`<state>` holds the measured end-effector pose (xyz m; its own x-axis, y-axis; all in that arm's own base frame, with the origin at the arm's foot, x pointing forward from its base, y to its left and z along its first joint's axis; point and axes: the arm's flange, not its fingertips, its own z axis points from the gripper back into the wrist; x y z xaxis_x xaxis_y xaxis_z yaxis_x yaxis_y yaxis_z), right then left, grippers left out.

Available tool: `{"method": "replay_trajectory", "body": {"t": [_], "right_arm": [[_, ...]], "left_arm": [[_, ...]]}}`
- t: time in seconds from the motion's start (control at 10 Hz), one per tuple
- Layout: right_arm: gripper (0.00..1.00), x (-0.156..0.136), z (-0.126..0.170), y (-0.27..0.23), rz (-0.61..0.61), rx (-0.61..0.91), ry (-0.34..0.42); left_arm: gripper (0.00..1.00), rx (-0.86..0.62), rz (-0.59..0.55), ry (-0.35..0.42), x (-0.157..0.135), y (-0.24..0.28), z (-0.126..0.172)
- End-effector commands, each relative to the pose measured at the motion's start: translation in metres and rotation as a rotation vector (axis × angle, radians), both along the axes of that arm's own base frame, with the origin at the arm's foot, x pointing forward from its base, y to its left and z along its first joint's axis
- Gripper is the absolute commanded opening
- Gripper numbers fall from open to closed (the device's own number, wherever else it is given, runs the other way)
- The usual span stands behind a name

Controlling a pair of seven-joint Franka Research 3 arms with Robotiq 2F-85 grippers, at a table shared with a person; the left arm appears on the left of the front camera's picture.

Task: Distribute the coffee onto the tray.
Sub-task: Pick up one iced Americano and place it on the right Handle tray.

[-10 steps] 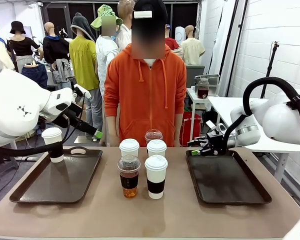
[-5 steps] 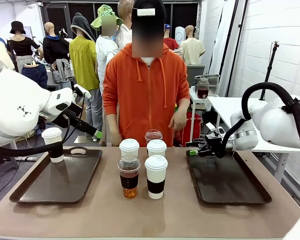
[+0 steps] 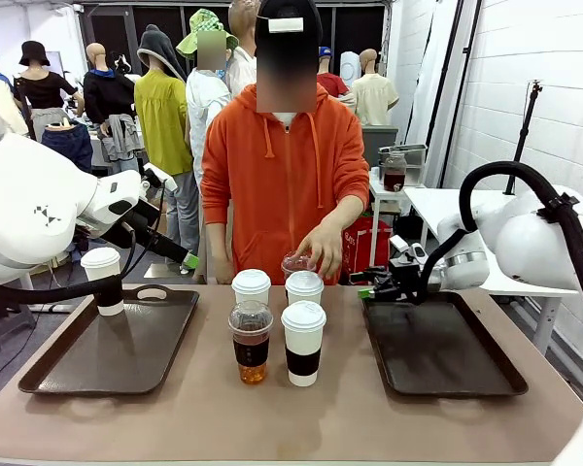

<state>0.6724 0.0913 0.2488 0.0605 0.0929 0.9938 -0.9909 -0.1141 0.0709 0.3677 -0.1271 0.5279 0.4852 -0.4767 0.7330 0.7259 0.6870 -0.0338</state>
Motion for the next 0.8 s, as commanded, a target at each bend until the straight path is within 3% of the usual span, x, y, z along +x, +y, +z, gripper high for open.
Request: {"method": "replay_trajectory", "body": {"t": [0.0,0.3,0.7], "right_arm": [[1.0,0.019,-0.002,0.023,-0.026,0.009,0.005],[1.0,0.023,-0.005,0.038,-0.026,-0.001,-0.001],[1.0,0.002,0.007,-0.001,-0.08,0.021,-0.021]], "left_arm": [[1.0,-0.005,-0.003,0.004,0.0,0.001,0.0],[1.0,-0.005,-0.003,0.004,0.0,0.001,0.0],[1.0,-0.005,-0.003,0.004,0.0,0.001,0.0]]}}
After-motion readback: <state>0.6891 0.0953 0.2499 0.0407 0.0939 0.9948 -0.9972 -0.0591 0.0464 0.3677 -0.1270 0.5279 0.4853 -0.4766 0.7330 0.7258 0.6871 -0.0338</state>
